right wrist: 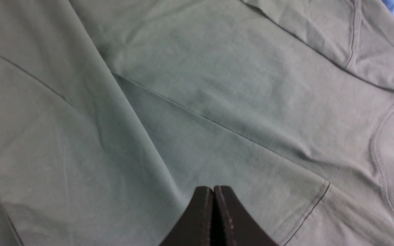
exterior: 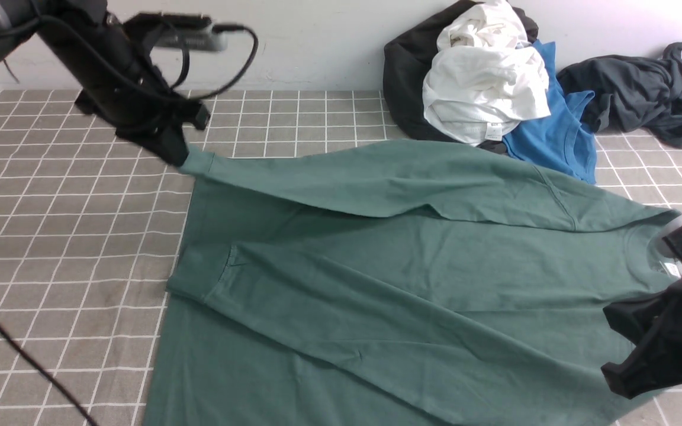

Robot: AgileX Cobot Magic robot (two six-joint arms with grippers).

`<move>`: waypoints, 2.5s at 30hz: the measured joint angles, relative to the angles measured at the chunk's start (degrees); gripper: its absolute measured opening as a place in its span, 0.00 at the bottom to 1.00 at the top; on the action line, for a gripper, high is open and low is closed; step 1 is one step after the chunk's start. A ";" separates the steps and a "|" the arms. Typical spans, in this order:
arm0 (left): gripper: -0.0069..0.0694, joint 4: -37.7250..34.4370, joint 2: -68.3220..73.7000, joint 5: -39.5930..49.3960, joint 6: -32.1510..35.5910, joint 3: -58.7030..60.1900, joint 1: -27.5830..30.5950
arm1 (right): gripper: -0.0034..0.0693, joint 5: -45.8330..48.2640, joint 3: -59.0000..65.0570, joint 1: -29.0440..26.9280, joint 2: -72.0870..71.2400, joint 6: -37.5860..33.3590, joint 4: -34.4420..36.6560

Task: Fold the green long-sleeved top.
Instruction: Use the left arm to drag and drop the cuff onto the cuff closest to the left arm, then use both arms simultaneously to clamp the lower edge of the clothing fabric

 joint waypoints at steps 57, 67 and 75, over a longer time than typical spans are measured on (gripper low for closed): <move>0.10 26.66 -41.43 -20.12 -0.84 66.70 -37.25 | 0.17 17.25 -4.16 2.85 -3.17 -20.91 12.57; 0.10 25.03 -50.92 -19.27 -2.23 66.76 -31.28 | 0.68 19.20 -4.71 2.85 15.01 -23.44 -9.84; 0.10 23.16 -51.46 -21.20 -3.07 66.94 -28.40 | 0.63 15.40 -5.15 2.85 28.45 -23.59 -20.50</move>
